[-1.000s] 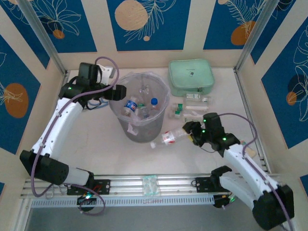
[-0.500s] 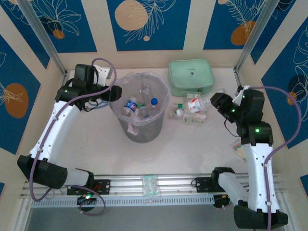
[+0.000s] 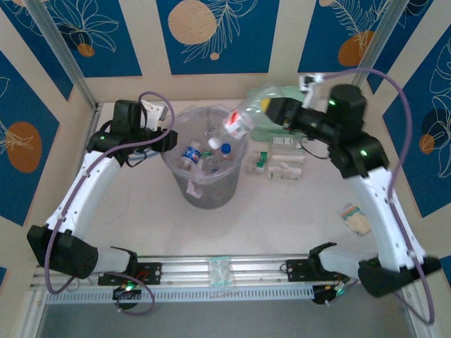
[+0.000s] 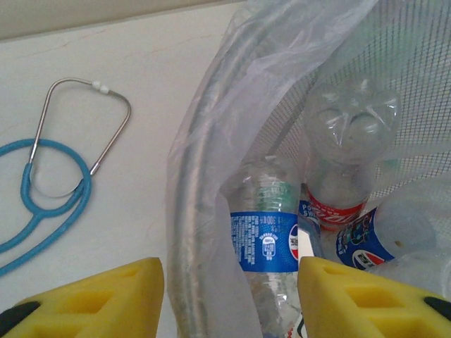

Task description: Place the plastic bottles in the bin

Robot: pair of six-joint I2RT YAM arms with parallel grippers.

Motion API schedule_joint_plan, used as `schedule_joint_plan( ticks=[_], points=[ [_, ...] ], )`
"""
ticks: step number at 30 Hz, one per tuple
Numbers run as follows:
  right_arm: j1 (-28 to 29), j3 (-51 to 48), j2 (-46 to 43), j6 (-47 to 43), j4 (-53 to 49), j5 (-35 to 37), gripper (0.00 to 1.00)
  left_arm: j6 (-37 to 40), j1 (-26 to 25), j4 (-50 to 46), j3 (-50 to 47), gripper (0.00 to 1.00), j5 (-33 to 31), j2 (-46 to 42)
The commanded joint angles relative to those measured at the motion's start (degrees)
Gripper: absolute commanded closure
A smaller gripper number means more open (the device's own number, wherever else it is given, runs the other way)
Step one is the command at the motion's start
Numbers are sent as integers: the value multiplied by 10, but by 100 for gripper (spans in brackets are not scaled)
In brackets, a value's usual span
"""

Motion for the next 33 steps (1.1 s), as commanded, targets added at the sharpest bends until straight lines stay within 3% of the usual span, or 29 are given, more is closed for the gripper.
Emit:
schedule_joint_plan(
  ticks=[1,8,25,29,33],
  points=[
    [42,71,74,-73,-80,0,54,1,4,15,-8,51,23,-9],
    [98,158,205,-127,-195,-3,53,-2,3,22,-14,55,24,-6],
    [150,115,328,-72,-119,-51,52,-14,4,34,-22,61,39,1],
    [154,148,358,-73,-129,-50,46,-13,4,35,-22,61,39,1],
    [165,182,370,-90,-164,-30,33,-12,4,35,-23,61,35,-2]
  ],
)
